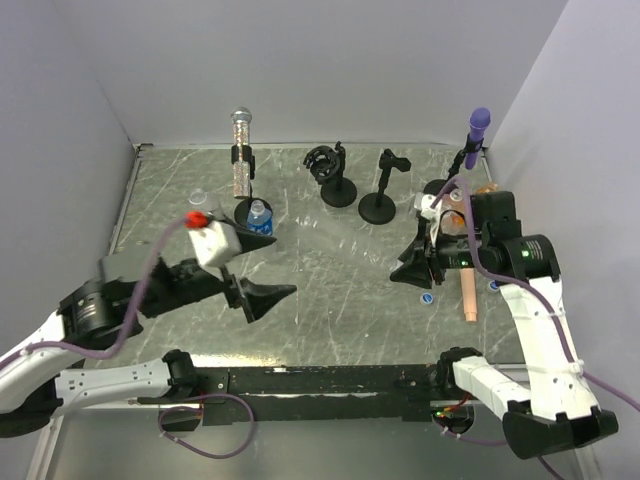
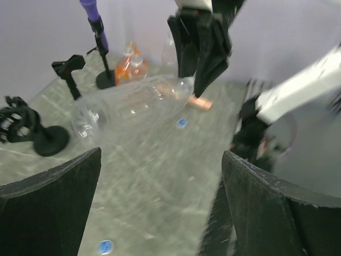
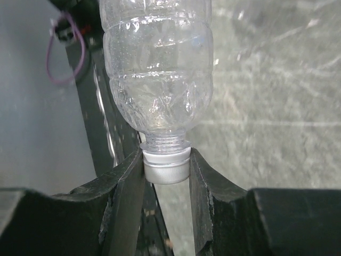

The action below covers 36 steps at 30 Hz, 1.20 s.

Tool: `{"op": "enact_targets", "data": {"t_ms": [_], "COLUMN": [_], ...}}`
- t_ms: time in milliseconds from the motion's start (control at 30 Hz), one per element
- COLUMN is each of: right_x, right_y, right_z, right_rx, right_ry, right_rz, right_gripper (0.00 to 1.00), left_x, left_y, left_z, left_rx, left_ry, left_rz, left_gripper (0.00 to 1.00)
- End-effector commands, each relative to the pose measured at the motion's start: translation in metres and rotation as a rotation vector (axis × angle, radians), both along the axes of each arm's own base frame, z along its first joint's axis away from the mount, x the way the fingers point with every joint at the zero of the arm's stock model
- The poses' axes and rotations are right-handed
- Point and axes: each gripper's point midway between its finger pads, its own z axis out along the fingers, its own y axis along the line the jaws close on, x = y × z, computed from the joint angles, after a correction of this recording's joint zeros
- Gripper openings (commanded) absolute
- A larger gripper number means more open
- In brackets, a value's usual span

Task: Unscrew the bottle caps
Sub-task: Pass from the right arm to the left

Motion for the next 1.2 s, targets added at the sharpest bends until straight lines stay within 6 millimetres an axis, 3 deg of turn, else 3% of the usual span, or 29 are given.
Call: {"op": "enact_targets", "data": {"t_ms": [0, 167, 333, 500, 700, 900, 1067, 1167], "right_x": [-0.019, -0.030, -0.032, -0.034, -0.037, -0.035, -0.033, -0.033], "right_y": [-0.013, -0.011, -0.007, -0.003, 0.002, 0.008, 0.011, 0.013], "right_z": [-0.027, -0.053, -0.059, -0.057, -0.055, -0.053, -0.050, -0.045], "right_rx": [-0.137, -0.169, -0.155, -0.137, -0.108, -0.070, -0.055, -0.038], "right_ry": [0.051, 0.176, 0.206, 0.225, 0.253, 0.288, 0.303, 0.298], "right_rz": [0.096, 0.142, 0.161, 0.185, 0.215, 0.228, 0.232, 0.236], "right_gripper": [0.11, 0.11, 0.11, 0.11, 0.11, 0.11, 0.11, 0.12], "left_x": [0.012, 0.033, 0.039, 0.050, 0.073, 0.073, 0.070, 0.065], "left_y": [-0.030, -0.077, -0.110, -0.128, -0.127, -0.126, -0.121, -0.118], "left_z": [-0.044, -0.071, -0.109, -0.143, -0.155, -0.164, -0.179, -0.182], "left_rx": [0.300, 0.507, 0.631, 0.752, 0.863, 0.896, 0.944, 0.928], "left_ry": [-0.302, -0.573, -0.687, -0.686, -0.727, -0.702, -0.633, -0.598], "left_rz": [-0.113, -0.116, -0.195, -0.218, -0.101, -0.098, -0.123, -0.134], "left_gripper": [0.97, 0.97, 0.97, 0.97, 0.98, 0.79, 0.45, 0.37]}}
